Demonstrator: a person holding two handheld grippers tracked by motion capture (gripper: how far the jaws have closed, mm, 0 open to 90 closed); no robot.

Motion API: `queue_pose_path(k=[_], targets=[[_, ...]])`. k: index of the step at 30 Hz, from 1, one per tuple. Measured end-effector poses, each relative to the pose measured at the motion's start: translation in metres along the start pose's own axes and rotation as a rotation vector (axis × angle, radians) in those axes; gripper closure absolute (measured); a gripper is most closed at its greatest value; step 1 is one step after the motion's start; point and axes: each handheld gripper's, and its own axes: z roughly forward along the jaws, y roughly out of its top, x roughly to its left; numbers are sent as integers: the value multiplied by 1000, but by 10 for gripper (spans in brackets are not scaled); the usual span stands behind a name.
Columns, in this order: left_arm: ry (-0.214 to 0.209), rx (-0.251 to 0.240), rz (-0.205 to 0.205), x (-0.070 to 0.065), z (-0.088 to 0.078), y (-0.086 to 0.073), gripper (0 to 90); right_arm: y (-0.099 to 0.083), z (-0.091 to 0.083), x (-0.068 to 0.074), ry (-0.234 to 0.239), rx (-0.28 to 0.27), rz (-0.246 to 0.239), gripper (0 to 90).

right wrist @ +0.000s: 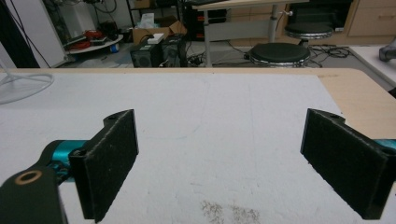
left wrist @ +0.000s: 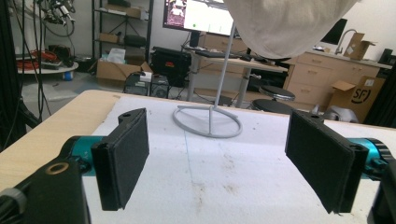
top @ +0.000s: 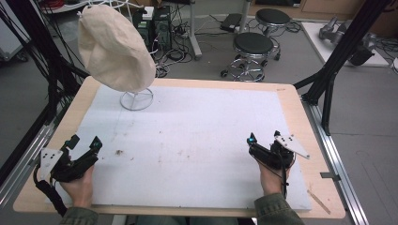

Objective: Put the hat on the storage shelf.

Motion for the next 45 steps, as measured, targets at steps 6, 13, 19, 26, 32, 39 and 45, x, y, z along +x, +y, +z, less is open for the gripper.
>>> queue_pose_path(k=[6,13,19,26,32,39,45], targets=[[-4,4,3,-1,1,-1,219,-10,1,-2,-11,10,-19,102],[-11,10,2,-3,3,-2,219,-14,-3,-2,-25,-1,-59,102],[-14,12,2,-4,2,-2,219,-12,-7,-1,-16,-38,-82,103],[-15,10,-5,-4,3,-2,219,-11,-7,-2,-25,-48,-70,103],[-17,12,-9,-3,3,-2,219,-12,-7,-1,-22,-43,-77,103],[-18,16,-15,-3,4,-2,219,-13,-7,1,-17,-33,-88,103],[-17,17,-16,-2,4,-2,219,-13,-7,0,-19,-36,-83,102]])
